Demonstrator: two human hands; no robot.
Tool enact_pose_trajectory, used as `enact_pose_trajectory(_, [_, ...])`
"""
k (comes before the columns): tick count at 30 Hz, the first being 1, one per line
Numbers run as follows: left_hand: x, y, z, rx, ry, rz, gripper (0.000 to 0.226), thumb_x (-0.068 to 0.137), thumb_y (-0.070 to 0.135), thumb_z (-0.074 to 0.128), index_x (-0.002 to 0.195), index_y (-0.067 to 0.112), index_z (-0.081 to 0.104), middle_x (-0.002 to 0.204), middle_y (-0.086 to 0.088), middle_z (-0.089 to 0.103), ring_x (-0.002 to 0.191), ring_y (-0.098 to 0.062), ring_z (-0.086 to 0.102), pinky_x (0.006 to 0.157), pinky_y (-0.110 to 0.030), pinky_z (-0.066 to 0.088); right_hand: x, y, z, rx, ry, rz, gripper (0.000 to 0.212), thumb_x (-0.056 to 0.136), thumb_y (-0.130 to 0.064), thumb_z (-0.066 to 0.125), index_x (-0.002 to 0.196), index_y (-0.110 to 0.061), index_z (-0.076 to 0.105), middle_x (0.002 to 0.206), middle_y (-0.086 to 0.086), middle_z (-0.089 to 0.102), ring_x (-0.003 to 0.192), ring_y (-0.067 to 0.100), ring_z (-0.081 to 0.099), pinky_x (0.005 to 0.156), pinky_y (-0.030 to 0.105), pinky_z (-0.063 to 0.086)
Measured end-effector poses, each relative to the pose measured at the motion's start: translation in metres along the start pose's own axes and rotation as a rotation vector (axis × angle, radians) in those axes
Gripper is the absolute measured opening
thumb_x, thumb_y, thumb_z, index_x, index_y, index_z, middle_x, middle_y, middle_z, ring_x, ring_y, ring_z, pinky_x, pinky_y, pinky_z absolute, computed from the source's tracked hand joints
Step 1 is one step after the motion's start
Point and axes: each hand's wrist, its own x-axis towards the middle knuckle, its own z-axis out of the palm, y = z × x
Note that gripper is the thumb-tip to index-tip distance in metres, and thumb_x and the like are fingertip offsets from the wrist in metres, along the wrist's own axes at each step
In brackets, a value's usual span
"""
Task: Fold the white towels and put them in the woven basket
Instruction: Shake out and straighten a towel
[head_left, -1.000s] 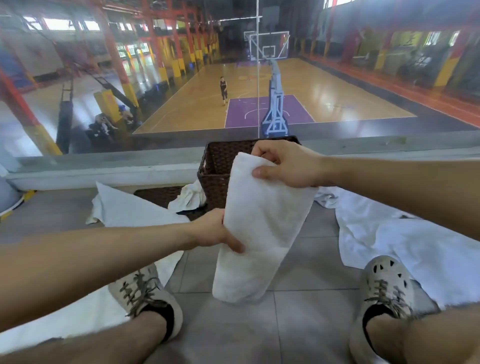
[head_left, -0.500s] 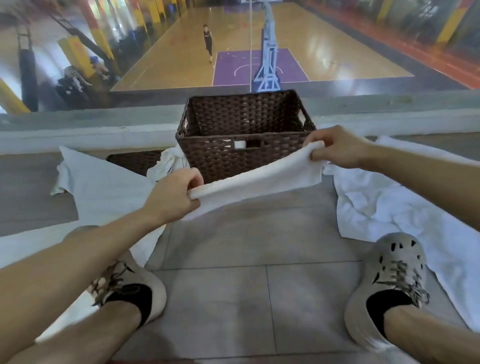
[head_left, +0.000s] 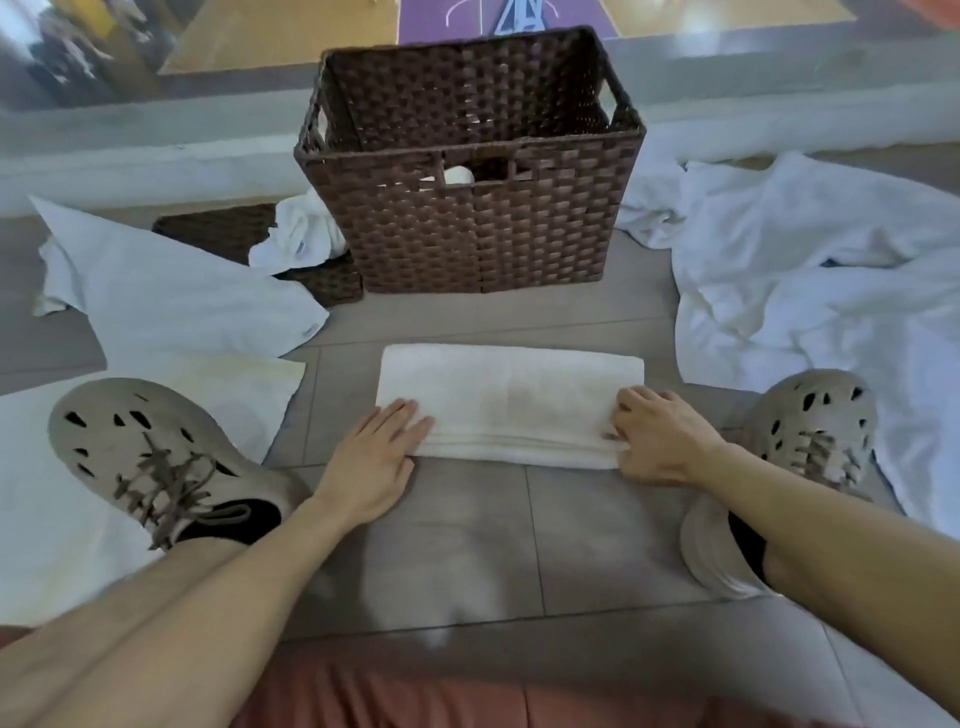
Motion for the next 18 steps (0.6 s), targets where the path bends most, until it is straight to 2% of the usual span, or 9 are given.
enact_pose_trajectory(2, [0.018, 0.004, -0.007, -0.044, 0.102, -0.058, 0.052, 0.105, 0.03, 0.04, 0.153, 0.018, 0.056, 0.164, -0.012, 0.049, 0.156, -0.034, 0.04, 0.127, -0.052, 0.031, 0.011, -0.004, -0.009, 0.28, 0.14, 0.283, 0.042, 0.091, -0.046, 0.043, 0.106, -0.013, 0.065, 0.115, 0.007, 0.055, 0.111, 0.031, 0.057, 0.09, 0.046, 0.053])
enact_pose_trajectory(4, [0.04, 0.016, -0.014, -0.078, 0.158, -0.067, 0.053, 0.111, 0.039, 0.034, 0.158, 0.021, 0.051, 0.168, -0.013, 0.043, 0.159, -0.034, 0.034, 0.129, -0.053, 0.026, 0.024, -0.01, -0.011, 0.602, 0.226, 0.559, 0.043, 0.098, -0.043, 0.046, 0.12, -0.007, 0.054, 0.126, 0.016, 0.055, 0.117, 0.04, 0.055, 0.094, 0.05, 0.052])
enact_pose_trajectory(6, [0.067, 0.032, -0.017, -0.07, 0.141, -0.02, 0.058, 0.114, 0.05, 0.027, 0.167, 0.028, 0.036, 0.176, -0.011, 0.027, 0.165, -0.031, 0.018, 0.132, -0.055, 0.016, 0.039, -0.012, -0.011, 0.807, 0.146, 0.757, 0.063, 0.097, -0.046, 0.053, 0.14, -0.001, 0.043, 0.142, 0.024, 0.049, 0.131, 0.043, 0.05, 0.106, 0.05, 0.046])
enact_pose_trajectory(8, [0.09, 0.046, -0.014, -0.041, 0.059, -0.016, 0.064, 0.113, 0.059, 0.021, 0.172, 0.035, 0.016, 0.181, -0.006, 0.005, 0.168, -0.027, -0.001, 0.133, -0.057, 0.005, 0.05, -0.011, -0.012, 0.941, 0.07, 0.872, 0.087, 0.089, -0.053, 0.068, 0.149, 0.002, 0.038, 0.148, 0.021, 0.05, 0.136, 0.04, 0.052, 0.104, 0.043, 0.048])
enact_pose_trajectory(10, [0.096, 0.058, 0.002, -0.028, -0.029, -0.047, 0.07, 0.11, 0.067, 0.014, 0.172, 0.038, 0.002, 0.18, -0.005, -0.011, 0.166, -0.027, -0.014, 0.132, -0.06, -0.001, 0.057, -0.007, -0.012, 1.055, 0.01, 0.913, 0.096, 0.078, -0.058, 0.081, 0.146, 0.001, 0.048, 0.138, 0.014, 0.063, 0.126, 0.034, 0.063, 0.092, 0.038, 0.054])
enact_pose_trajectory(11, [0.093, 0.063, 0.011, -0.017, -0.055, -0.059, 0.072, 0.109, 0.069, 0.011, 0.172, 0.038, -0.001, 0.18, -0.005, -0.014, 0.166, -0.027, -0.016, 0.131, -0.061, -0.002, 0.06, -0.002, -0.01, 1.112, -0.022, 0.917, 0.095, 0.075, -0.057, 0.085, 0.143, 0.001, 0.053, 0.133, 0.012, 0.066, 0.121, 0.033, 0.066, 0.092, 0.038, 0.055])
enact_pose_trajectory(14, [0.081, 0.071, 0.022, -0.004, -0.018, -0.062, 0.07, 0.11, 0.067, 0.012, 0.172, 0.036, -0.001, 0.181, -0.006, -0.01, 0.166, -0.027, -0.017, 0.131, -0.062, 0.001, 0.058, 0.008, -0.008, 1.251, -0.123, 0.904, 0.083, 0.067, -0.044, 0.091, 0.133, -0.002, 0.064, 0.125, 0.01, 0.07, 0.112, 0.034, 0.07, 0.098, 0.044, 0.059])
enact_pose_trajectory(17, [0.072, 0.078, 0.02, 0.004, 0.072, 0.114, 0.063, 0.115, 0.054, 0.023, 0.173, 0.035, 0.007, 0.181, -0.006, -0.001, 0.167, -0.025, -0.008, 0.132, -0.059, 0.007, 0.053, 0.009, -0.01, 1.216, -0.159, 0.845, 0.061, 0.07, -0.035, 0.086, 0.119, -0.004, 0.068, 0.112, 0.011, 0.072, 0.098, 0.033, 0.072, 0.078, 0.038, 0.059])
enact_pose_trajectory(18, [0.068, 0.08, 0.02, 0.008, 0.084, 0.179, 0.062, 0.115, 0.052, 0.026, 0.173, 0.035, 0.01, 0.181, -0.005, 0.001, 0.168, -0.024, -0.005, 0.133, -0.057, 0.008, 0.052, 0.009, -0.011, 1.221, -0.151, 0.846, 0.059, 0.07, -0.035, 0.086, 0.118, -0.004, 0.067, 0.112, 0.01, 0.071, 0.098, 0.033, 0.071, 0.077, 0.037, 0.058])
